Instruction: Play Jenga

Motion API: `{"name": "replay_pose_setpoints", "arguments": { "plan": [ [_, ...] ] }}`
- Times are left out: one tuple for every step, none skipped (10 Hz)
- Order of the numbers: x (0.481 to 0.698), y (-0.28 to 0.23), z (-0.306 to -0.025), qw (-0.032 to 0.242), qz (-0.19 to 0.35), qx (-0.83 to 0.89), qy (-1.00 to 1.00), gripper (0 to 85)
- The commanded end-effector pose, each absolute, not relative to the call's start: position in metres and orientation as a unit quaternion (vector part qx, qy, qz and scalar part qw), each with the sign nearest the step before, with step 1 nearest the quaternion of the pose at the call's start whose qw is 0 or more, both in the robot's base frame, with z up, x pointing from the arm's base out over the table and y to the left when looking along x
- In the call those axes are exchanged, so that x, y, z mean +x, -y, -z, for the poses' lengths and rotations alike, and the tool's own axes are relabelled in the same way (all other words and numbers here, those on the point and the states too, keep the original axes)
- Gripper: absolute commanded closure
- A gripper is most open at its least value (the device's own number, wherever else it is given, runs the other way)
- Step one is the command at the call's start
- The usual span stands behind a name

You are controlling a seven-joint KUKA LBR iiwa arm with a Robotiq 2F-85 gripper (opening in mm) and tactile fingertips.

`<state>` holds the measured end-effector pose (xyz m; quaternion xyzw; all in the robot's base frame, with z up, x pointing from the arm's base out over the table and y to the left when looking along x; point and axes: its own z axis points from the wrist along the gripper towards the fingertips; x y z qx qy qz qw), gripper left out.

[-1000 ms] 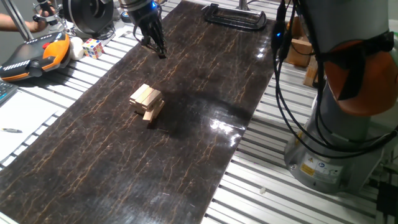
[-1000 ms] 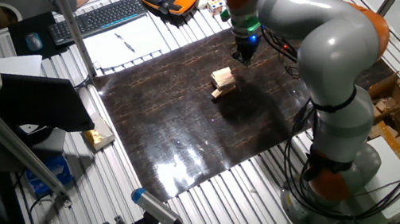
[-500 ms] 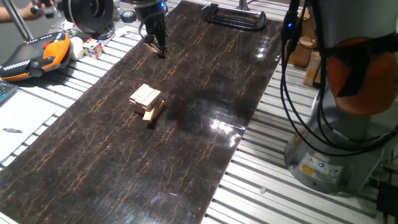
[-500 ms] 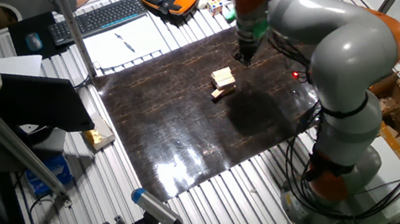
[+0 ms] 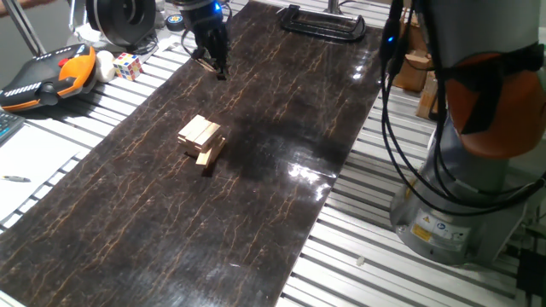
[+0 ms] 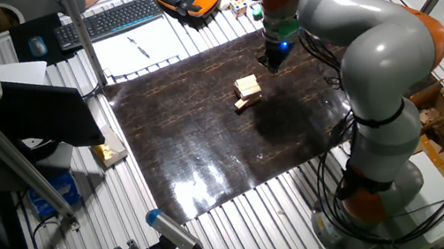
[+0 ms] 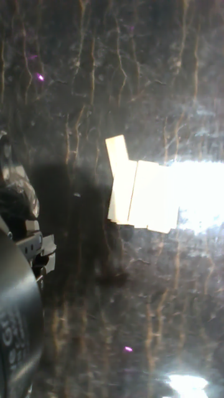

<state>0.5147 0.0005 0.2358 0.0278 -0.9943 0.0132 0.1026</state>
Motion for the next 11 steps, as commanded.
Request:
{"name": "replay_pose_setpoints", "arguments": {
  "plan": [
    [0.515,0.000,-0.236,0.109,-0.007,-0.019,0.994,84.3],
    [0.515,0.000,-0.236,0.105,-0.003,-0.053,0.993,84.3],
    [0.515,0.000,-0.236,0.099,0.001,-0.084,0.992,84.3],
    [0.517,-0.010,-0.233,0.099,0.007,-0.107,0.989,84.3],
    [0.520,-0.032,-0.226,0.096,0.014,-0.138,0.986,84.3],
    [0.525,-0.053,-0.228,0.100,0.012,-0.169,0.980,84.3],
    [0.530,-0.074,-0.235,0.110,0.016,-0.203,0.973,84.3],
    [0.536,-0.093,-0.245,0.122,0.012,-0.241,0.963,84.3],
    [0.540,-0.107,-0.249,0.125,0.017,-0.267,0.955,79.3],
    [0.543,-0.117,-0.250,0.130,0.022,-0.290,0.948,72.7],
    [0.543,-0.122,-0.245,0.133,0.023,-0.300,0.944,66.0]
  ]
}}
